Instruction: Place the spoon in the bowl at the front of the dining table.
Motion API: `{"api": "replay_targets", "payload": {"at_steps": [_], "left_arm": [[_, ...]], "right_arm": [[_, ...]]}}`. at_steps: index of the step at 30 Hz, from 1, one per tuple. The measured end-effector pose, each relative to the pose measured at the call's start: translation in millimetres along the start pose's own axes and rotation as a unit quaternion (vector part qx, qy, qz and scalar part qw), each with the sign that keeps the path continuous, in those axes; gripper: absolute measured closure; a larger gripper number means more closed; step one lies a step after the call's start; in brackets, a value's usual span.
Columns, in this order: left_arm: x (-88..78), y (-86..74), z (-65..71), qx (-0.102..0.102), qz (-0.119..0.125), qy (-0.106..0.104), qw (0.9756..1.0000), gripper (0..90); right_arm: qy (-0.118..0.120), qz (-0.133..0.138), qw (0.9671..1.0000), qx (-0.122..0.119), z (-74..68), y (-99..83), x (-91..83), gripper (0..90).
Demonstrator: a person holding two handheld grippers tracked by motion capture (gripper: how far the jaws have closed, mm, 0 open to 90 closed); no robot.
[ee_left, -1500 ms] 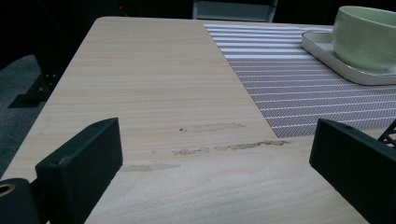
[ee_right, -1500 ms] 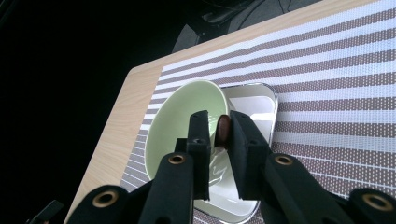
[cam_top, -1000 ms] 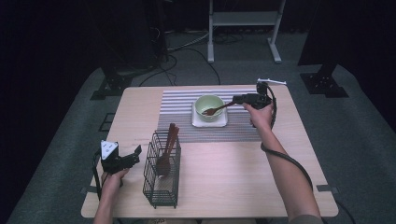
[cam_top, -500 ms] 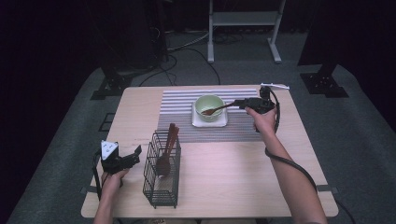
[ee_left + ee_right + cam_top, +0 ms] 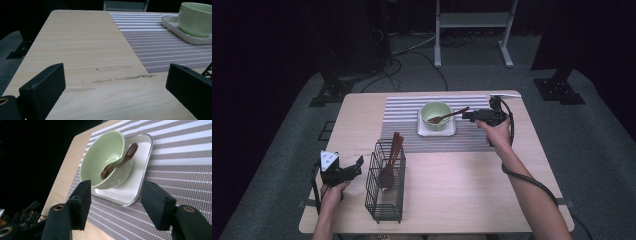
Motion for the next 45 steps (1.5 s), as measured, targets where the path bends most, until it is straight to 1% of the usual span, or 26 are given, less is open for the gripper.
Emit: {"api": "replay_targets", "payload": {"at_steps": [3,5,9,11,12,13,16,19,21,22,23,26,28,31,35,36,37,39,40,45], "left_arm": [[0.1,0.0,0.2,0.0,0.0,0.0,1.0,1.7],[0.1,0.0,0.3,0.001,-0.001,0.0,1.0,1.6],[0.2,0.0,0.4,0.002,-0.002,0.0,1.0,1.7],[0.2,0.0,0.4,0.003,-0.002,0.0,1.0,1.7],[0.3,0.0,0.6,0.004,-0.002,-0.001,1.0,1.7],[0.3,0.0,0.6,0.004,-0.002,-0.001,1.0,1.7],[0.4,0.0,0.5,0.004,-0.002,0.0,1.0,1.7],[0.4,0.0,0.5,0.004,-0.003,0.0,1.0,1.7],[0.5,0.0,0.6,0.004,-0.003,0.001,1.0,1.6],[0.5,0.0,0.5,0.004,-0.003,0.001,1.0,1.6],[0.5,0.0,0.4,0.004,-0.003,0.001,1.0,1.7],[0.6,0.0,0.4,0.004,-0.003,0.001,1.0,1.7],[0.7,0.0,0.5,0.004,-0.003,0.0,1.0,1.7],[0.8,0.0,0.6,0.005,-0.004,0.0,1.0,1.7],[0.7,-0.1,0.7,0.005,-0.004,0.0,1.0,1.7],[0.8,0.0,0.5,0.004,-0.004,0.001,1.0,1.7],[0.7,0.0,0.4,0.004,-0.004,0.001,1.0,1.7],[0.8,0.0,0.5,0.004,-0.004,0.001,1.0,1.7],[0.8,0.0,0.5,0.004,-0.004,0.001,1.0,1.7],[0.7,-0.1,0.8,0.005,-0.004,0.001,1.0,1.7]], "right_arm": [[0.008,-0.014,0.9998,-0.014,-3.9,-3.8,-2.3,36.5],[0.009,-0.017,0.9997,-0.016,-4.8,-4.8,-3.0,36.2],[0.013,-0.031,0.9991,-0.025,-8.3,-10.8,-4.8,35.3],[0.017,-0.036,0.9987,-0.033,-10.1,-14.2,-5.2,35.0],[0.018,-0.045,0.998,-0.042,-11.8,-17.9,-5.4,34.4],[0.02,-0.048,0.9977,-0.044,-12.0,-19.5,-5.6,34.1],[0.024,-0.053,0.9971,-0.048,-12.9,-22.3,-5.8,33.6],[0.028,-0.063,0.9959,-0.058,-15.1,-26.1,-7.5,33.1],[0.036,-0.072,0.9949,-0.06,-18.0,-28.8,-9.8,32.6],[0.036,-0.072,0.9949,-0.06,-18.0,-28.8,-9.8,32.6],[0.042,-0.075,0.9944,-0.062,-19.5,-30.5,-12.1,32.3],[0.046,-0.079,0.9938,-0.063,-20.4,-32.9,-13.9,31.8],[0.048,-0.086,0.993,-0.066,-21.2,-36.5,-15.9,31.2],[0.058,-0.089,0.992,-0.068,-23.6,-41.2,-19.3,31.2],[0.064,-0.102,0.99,-0.073,-25.7,-47.2,-19.7,31.1],[0.064,-0.102,0.99,-0.073,-25.7,-47.2,-19.7,31.1],[0.068,-0.112,0.9882,-0.079,-26.9,-50.7,-20.0,31.3],[0.068,-0.12,0.9867,-0.085,-28.0,-53.3,-20.9,31.3],[0.068,-0.12,0.9867,-0.085,-28.0,-53.3,-20.9,31.3],[0.075,-0.131,0.9844,-0.091,-29.2,-59.9,-24.3,31.3]]}}
Point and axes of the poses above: each handheld gripper's, and its own axes: x roughly forward along the jaws, y roughly out of its top, z roughly to its right, the point moved 4 cm from there along x, roughly forward along the jaws, and after that the axes turned 3 degrees about z, right-handed, at the moved point
